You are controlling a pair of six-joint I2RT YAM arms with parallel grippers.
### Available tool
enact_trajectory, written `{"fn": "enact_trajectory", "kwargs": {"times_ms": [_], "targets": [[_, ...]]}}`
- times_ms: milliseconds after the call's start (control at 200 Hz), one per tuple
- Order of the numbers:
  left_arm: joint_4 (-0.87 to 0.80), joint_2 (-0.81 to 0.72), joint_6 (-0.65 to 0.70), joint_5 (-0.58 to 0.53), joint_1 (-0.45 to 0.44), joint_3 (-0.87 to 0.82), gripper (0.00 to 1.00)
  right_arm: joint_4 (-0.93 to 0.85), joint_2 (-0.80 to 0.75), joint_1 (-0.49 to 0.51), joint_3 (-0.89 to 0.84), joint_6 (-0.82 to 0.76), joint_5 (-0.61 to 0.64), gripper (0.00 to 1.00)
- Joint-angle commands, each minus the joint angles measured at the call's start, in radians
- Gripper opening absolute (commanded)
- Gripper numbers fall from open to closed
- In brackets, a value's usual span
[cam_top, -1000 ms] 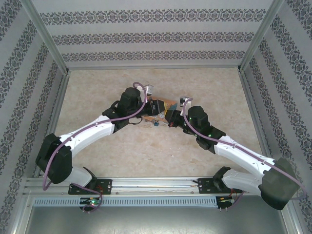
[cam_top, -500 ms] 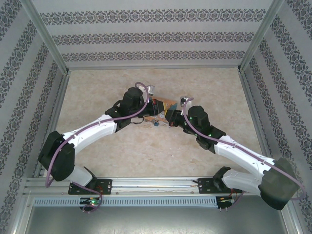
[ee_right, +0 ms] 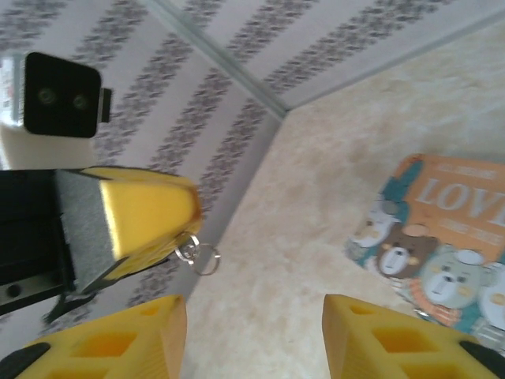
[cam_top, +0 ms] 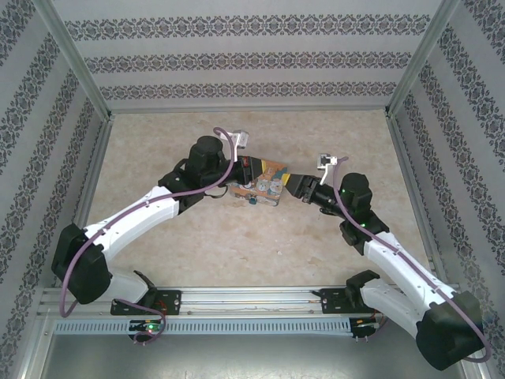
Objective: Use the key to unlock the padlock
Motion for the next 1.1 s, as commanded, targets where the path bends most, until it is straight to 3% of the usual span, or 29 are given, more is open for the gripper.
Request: {"fn": "enact_trajectory", "kwargs": {"times_ms": [0,245,680,1094], "targets": [[-0.039,-0.035,0.089,0.068,0.011,0.036,0.0,0.202,0.018,-0.005,-0.015,0.08,-0.206,0.49],[-0.016,-0.051,0.109,0.14,0.011,0.034,0.0,0.327,0.089,0.015,0.005,0.119,-0.248,0.44],[-0.004,-0.059,0.103,0.159,0.01,0.019,0.0,0.345,0.146,0.065,0.044,0.103,-0.206,0.39],[0.022,-0.054,0.086,0.173,0.011,0.008,0.0,0.358,0.19,0.089,0.078,0.1,-0.189,0.27]]}}
